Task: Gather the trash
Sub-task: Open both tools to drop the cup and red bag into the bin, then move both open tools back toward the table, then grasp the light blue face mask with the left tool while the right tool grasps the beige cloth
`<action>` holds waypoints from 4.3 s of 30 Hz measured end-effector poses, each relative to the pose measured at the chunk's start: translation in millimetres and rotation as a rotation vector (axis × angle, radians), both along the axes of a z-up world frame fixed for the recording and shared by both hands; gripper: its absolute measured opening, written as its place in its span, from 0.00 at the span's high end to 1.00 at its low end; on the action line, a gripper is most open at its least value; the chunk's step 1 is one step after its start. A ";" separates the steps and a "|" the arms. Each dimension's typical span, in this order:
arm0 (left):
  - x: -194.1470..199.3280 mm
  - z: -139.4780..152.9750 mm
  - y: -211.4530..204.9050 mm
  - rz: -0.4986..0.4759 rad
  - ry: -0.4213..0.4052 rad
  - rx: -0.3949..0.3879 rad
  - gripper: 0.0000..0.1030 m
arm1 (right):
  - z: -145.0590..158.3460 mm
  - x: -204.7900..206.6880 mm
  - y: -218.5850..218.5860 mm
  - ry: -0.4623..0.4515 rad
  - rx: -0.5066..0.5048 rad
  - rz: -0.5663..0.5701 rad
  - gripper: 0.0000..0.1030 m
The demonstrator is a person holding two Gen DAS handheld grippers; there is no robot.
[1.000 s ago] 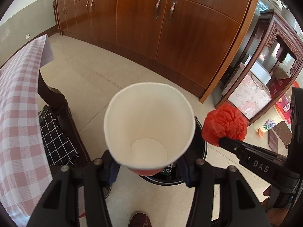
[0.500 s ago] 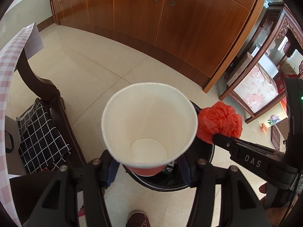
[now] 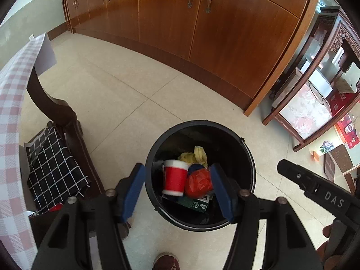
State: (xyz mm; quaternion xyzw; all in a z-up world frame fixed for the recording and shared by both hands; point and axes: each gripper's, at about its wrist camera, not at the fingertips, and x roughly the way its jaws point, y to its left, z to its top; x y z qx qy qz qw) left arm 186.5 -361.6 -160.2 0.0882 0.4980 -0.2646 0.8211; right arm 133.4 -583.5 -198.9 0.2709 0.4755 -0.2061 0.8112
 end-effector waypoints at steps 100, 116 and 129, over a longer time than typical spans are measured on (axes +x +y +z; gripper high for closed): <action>130.5 78.0 403.8 0.711 -0.218 0.029 0.34 | 119.8 241.1 434.5 -0.285 -0.117 0.754 0.32; 181.9 50.3 393.1 0.677 -0.182 0.041 0.34 | 101.3 287.1 445.3 -0.279 -0.105 0.762 0.32; 197.0 44.8 417.6 0.736 -0.180 0.018 0.34 | 96.1 327.8 469.4 -0.290 -0.110 0.801 0.32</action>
